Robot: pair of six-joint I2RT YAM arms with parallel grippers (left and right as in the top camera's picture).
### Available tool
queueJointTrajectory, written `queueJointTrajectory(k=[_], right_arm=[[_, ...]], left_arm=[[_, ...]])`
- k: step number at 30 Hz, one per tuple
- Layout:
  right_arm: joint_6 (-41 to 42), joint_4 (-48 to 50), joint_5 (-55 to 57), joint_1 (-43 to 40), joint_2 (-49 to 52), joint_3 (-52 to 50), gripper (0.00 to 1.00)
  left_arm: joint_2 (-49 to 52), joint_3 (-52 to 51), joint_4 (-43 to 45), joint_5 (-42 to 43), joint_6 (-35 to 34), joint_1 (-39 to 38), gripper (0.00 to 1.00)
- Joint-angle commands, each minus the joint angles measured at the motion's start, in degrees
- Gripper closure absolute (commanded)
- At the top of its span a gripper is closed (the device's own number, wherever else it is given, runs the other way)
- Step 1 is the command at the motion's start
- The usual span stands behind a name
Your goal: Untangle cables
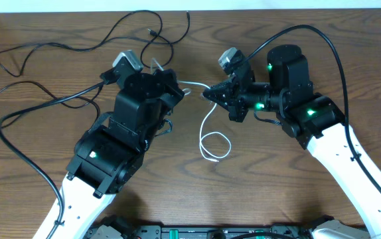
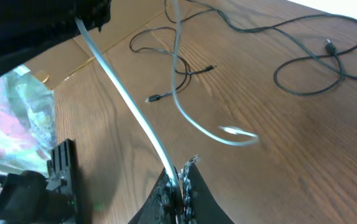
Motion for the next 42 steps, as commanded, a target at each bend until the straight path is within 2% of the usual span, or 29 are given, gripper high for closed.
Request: queueJointTrajectory(k=[1, 3, 5, 6, 7, 10, 13, 14, 16, 20, 25, 26, 30, 34, 39, 42], right_arm=[[5.29, 1.01, 0.24, 0.20, 0.09, 0.70, 0.99], [8.92, 2.45, 0.24, 0.20, -0.02, 0.70, 0.99], [12.48, 3.98, 0.24, 0.11, -0.39, 0.70, 0.99], [14.80, 4.92, 0.24, -0.04, -0.72, 0.70, 0.99], [17.59, 6.03, 0.24, -0.24, -1.07, 0.70, 0.99], [24.79, 8.61, 0.26, -0.68, -1.60, 0.70, 0.99], [35.30, 10.47, 1.95, -1.09, -1.66, 0.70, 0.99], [41.16, 10.45, 4.09, -1.33, -1.66, 0.70, 0.98], [48.13, 11.13, 4.76, -1.81, -1.66, 0.70, 0.98], [58.23, 11.37, 6.10, -1.84, -1.66, 0.70, 0.98], [71.19, 11.32, 7.34, -1.84, -1.66, 0.70, 0.98], [72.98, 11.32, 7.54, -1.84, -1.66, 0.70, 0.99], [76.08, 11.37, 7.96, -1.81, -1.66, 0.70, 0.98], [77.02, 11.87, 7.10, -1.73, -1.66, 0.70, 0.98], [78.90, 12.61, 4.04, -1.73, -1.66, 0.70, 0.98], [78.88, 12.57, 4.07, -1.73, -1.66, 0.70, 0.98]], left_arm=[[-0.09, 1.05, -1.55, -4.76, 1.40, -0.07, 0.92], [0.17, 1.01, -2.78, -4.76, 1.40, -0.07, 0.83], [0.55, 1.01, -3.89, -4.74, 1.38, -0.09, 0.66], [0.72, 1.01, -4.55, -4.70, 1.40, -0.09, 0.51], [0.92, 1.01, -5.18, -4.55, 1.40, -0.09, 0.44], [1.36, 1.01, -6.97, -3.80, 1.40, -0.09, 0.41], [1.62, 1.01, -7.87, 0.02, 4.72, -0.09, 0.41], [1.62, 1.01, -7.85, 1.73, 6.82, -0.09, 0.41], [1.62, 1.01, -7.85, 5.64, 13.31, -0.09, 0.41], [1.84, 1.01, -5.57, 18.62, 27.96, -0.09, 0.41], [1.95, 1.01, -3.30, 22.56, 32.79, -0.09, 0.41], [1.95, 1.01, -3.02, 22.77, 32.81, -0.09, 0.44], [2.05, 1.01, -0.76, 28.72, 39.65, -0.09, 0.51], [3.19, 1.01, -0.52, 28.76, 40.06, -0.09, 0.57], [5.31, 1.01, -0.44, 29.03, 40.70, -0.09, 0.58], [5.70, 1.01, 0.92, 33.55, 43.74, -0.11, 0.59]])
